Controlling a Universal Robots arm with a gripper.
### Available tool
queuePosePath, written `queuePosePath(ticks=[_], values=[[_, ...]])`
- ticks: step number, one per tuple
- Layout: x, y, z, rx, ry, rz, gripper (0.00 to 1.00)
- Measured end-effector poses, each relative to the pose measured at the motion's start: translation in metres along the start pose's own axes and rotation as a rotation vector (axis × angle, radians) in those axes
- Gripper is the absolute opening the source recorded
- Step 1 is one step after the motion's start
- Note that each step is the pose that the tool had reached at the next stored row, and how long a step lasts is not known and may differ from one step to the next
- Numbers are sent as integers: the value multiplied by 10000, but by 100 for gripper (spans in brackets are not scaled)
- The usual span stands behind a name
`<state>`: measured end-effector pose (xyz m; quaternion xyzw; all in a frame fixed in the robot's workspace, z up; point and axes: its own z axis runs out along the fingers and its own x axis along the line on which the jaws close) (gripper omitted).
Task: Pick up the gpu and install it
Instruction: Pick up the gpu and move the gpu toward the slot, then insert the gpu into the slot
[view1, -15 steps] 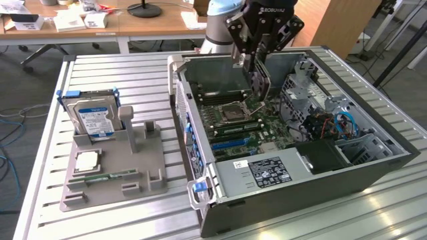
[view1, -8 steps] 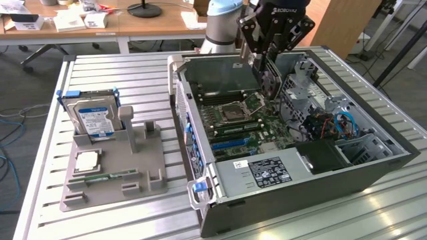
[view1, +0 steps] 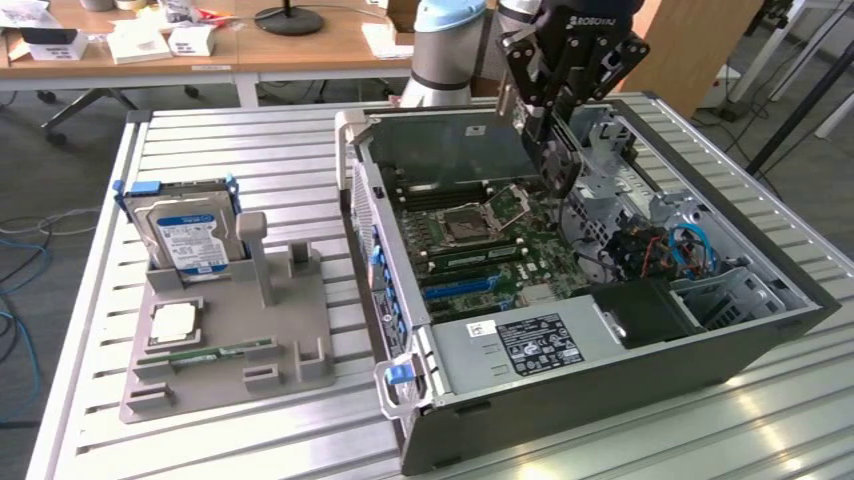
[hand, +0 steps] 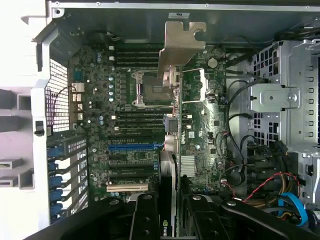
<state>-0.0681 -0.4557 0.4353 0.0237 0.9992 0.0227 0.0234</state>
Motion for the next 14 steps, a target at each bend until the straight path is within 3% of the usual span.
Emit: queuePosePath(ticks=[14], values=[[-128, 7, 6, -3, 4, -77, 26]])
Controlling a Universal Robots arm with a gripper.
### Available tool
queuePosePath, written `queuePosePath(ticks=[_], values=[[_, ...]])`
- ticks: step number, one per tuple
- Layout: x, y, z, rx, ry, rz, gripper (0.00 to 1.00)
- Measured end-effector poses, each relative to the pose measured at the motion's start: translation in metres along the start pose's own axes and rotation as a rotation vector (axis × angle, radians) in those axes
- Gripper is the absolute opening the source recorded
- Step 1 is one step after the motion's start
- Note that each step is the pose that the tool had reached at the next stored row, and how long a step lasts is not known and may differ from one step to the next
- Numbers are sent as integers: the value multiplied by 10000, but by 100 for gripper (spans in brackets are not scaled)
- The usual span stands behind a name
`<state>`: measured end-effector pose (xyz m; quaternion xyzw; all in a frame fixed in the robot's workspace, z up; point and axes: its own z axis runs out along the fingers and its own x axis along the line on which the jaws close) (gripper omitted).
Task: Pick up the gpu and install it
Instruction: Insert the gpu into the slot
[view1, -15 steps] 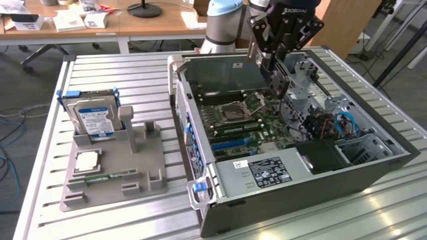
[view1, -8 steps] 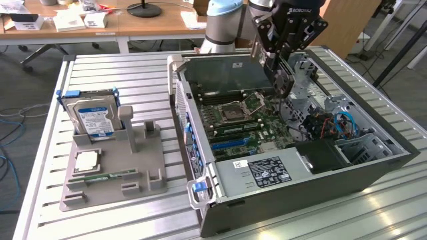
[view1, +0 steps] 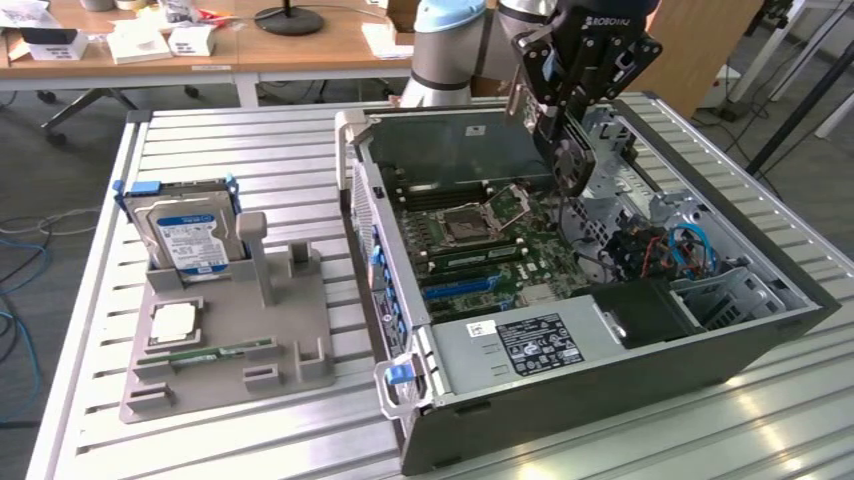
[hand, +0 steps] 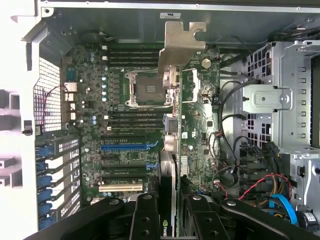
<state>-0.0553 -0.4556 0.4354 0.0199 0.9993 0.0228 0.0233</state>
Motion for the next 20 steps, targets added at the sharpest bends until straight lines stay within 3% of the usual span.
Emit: queuePosePath(ticks=[12, 20], values=[[0, 0, 0, 0, 1, -22, 26], [0, 0, 1, -20, 20, -448, 26]])
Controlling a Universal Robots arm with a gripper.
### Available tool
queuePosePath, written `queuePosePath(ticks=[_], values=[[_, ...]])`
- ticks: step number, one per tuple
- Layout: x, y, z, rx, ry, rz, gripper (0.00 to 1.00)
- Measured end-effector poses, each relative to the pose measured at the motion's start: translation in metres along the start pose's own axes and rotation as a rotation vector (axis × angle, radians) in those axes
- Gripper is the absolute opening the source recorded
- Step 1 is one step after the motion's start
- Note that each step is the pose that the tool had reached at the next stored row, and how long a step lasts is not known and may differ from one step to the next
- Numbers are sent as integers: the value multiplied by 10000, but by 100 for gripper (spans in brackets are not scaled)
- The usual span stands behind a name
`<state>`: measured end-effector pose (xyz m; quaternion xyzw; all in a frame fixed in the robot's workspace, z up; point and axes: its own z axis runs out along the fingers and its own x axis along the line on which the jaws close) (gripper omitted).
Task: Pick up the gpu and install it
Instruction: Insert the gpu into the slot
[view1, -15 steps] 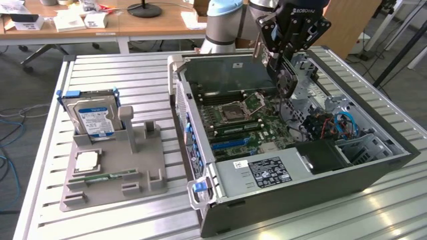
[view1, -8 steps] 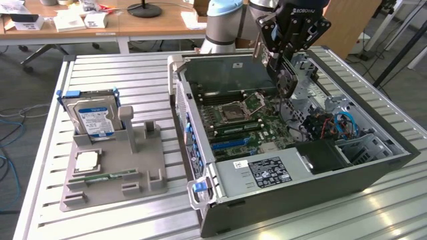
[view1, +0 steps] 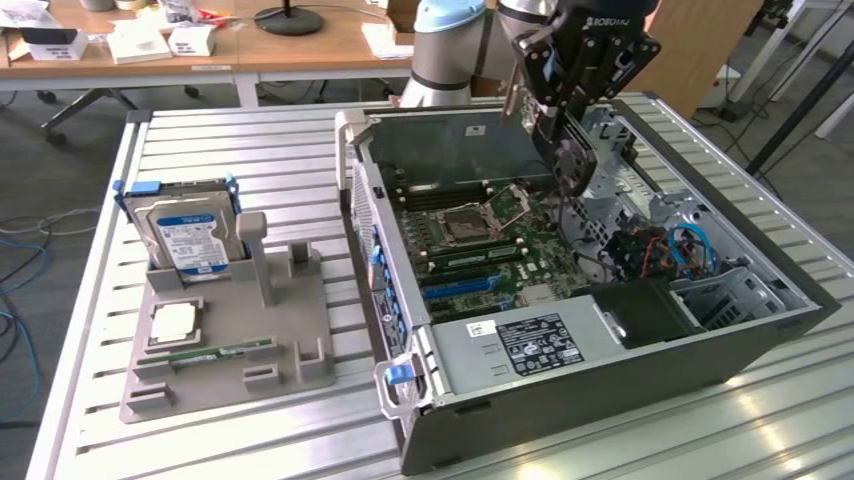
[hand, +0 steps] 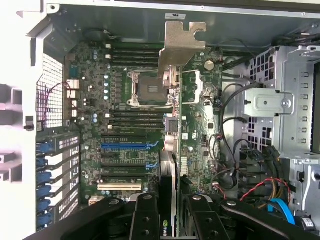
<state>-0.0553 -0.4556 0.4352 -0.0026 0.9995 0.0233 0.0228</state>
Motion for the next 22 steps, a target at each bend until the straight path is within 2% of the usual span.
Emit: queuePosePath(ticks=[3, 22], values=[[0, 0, 2, -17, 18, -388, 26], [1, -1, 25, -174, 176, -3794, 26]])
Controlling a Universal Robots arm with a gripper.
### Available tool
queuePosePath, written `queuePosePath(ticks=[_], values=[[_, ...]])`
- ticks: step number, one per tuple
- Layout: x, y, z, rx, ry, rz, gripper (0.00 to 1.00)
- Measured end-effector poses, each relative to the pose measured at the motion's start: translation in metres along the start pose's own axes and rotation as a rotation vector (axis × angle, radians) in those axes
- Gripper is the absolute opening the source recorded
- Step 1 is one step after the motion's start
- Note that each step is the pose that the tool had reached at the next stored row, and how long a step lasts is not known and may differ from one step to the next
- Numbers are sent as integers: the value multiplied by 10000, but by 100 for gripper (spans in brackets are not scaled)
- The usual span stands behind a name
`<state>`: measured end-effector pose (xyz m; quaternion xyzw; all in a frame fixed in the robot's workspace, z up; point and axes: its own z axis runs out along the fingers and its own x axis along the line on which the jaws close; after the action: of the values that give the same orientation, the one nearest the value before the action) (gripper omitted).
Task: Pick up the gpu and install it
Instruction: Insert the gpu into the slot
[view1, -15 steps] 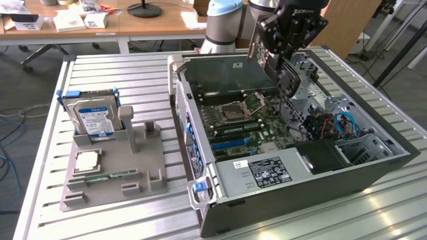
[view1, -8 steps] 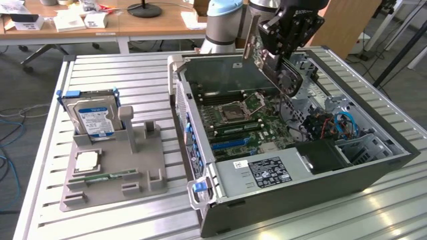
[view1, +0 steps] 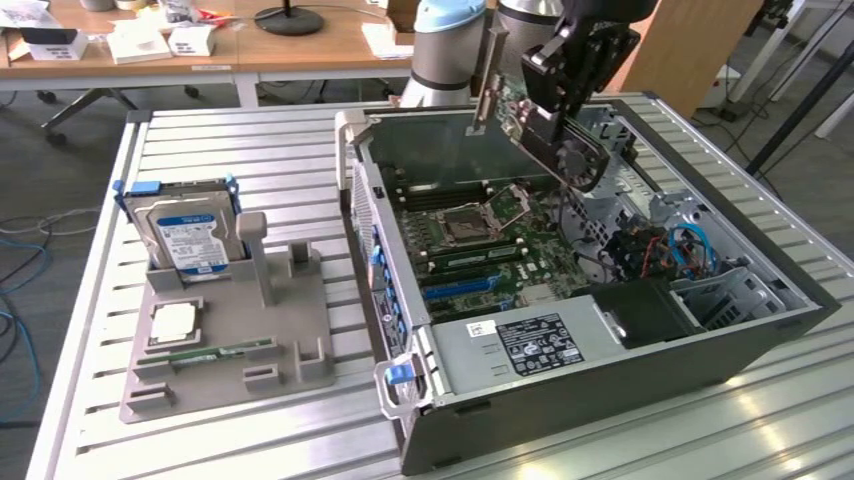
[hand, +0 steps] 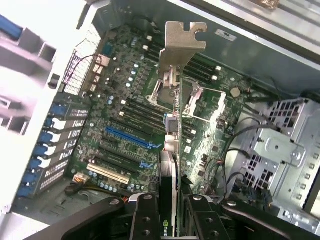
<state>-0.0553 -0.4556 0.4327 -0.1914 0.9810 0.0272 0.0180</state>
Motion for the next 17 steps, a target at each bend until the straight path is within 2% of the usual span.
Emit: queuePosePath(ticks=[9, 17], values=[[0, -1, 13, -58, 59, -1269, 26], [1, -1, 29, -95, 97, -2079, 26]])
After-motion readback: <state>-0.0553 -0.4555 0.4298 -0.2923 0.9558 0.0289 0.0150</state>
